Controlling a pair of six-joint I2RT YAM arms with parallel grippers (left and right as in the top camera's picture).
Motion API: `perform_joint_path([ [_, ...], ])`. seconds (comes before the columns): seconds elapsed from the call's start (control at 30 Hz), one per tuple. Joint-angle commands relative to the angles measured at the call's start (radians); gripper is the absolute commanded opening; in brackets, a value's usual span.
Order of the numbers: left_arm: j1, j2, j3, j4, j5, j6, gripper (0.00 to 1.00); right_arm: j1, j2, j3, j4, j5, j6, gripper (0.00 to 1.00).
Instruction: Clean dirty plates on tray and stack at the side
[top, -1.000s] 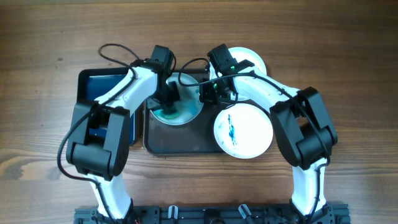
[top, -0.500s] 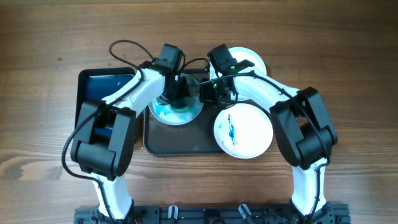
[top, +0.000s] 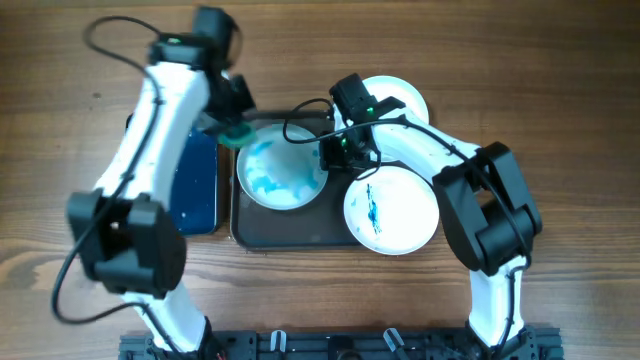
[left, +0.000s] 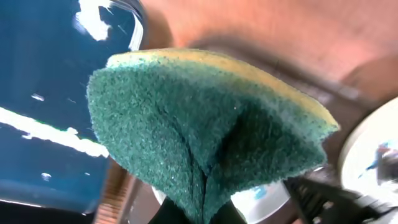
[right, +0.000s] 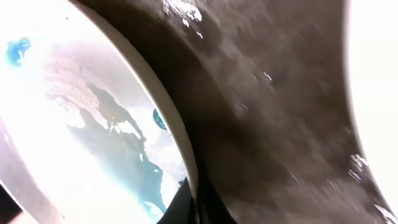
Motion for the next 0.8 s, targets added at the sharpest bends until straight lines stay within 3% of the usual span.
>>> perform_joint_path([
  [0.0, 0.071, -0.076, 0.028, -0.005, 0.029, 0.016, 0.04, 0.016, -0.136, 0.042, -0.069, 0.223, -0.045, 0.04],
  [0.23, 0.092, -0.079, 0.028, 0.016, 0.034, 0.012, 0.04, 0.119, -0.323, 0.045, -0.191, 0.708, -0.063, 0.04],
  [0.5, 0.093, -0.079, 0.028, 0.019, 0.037, 0.012, 0.04, 0.426, -0.431, 0.045, -0.207, 1.445, -0.134, 0.04],
  [0.77, 0.093, -0.079, 0.028, 0.023, 0.036, 0.012, 0.04, 0.559, -0.431, 0.045, -0.205, 1.791, -0.145, 0.04],
])
